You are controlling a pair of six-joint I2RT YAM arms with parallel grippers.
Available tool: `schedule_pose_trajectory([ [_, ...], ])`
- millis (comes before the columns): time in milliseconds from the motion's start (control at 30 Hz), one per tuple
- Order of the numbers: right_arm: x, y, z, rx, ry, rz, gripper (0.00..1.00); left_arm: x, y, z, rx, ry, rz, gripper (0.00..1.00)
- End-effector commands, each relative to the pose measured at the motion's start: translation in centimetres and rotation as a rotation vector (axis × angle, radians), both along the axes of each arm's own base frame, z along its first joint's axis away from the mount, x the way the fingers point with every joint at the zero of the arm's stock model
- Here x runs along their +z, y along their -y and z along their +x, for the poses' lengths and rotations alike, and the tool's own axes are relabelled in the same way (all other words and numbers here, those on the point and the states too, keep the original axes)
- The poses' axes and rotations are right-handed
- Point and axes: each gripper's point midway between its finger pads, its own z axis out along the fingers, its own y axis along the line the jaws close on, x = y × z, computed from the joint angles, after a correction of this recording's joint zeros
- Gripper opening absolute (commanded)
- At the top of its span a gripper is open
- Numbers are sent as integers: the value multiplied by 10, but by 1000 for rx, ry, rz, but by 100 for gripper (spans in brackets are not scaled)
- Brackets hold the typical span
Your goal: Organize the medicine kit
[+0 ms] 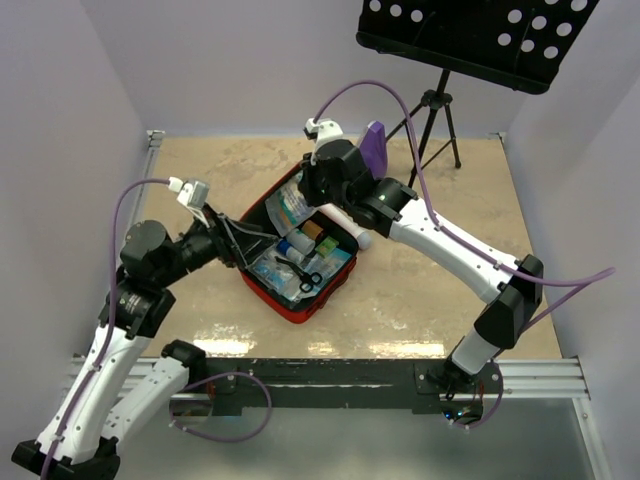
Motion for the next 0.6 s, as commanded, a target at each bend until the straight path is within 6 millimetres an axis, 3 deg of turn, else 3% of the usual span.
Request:
schedule_pose_trajectory([
  [0,20,0,-1,2,32,69,0,-22,3,-3,-17,-72,28,70],
  [200,15,-3,-6,18,18,98,0,-69,-2,7,49,-176,79,66],
  [567,14,-6,-16,58,10,150,0,-106,-12,37,195,-155,49,66],
])
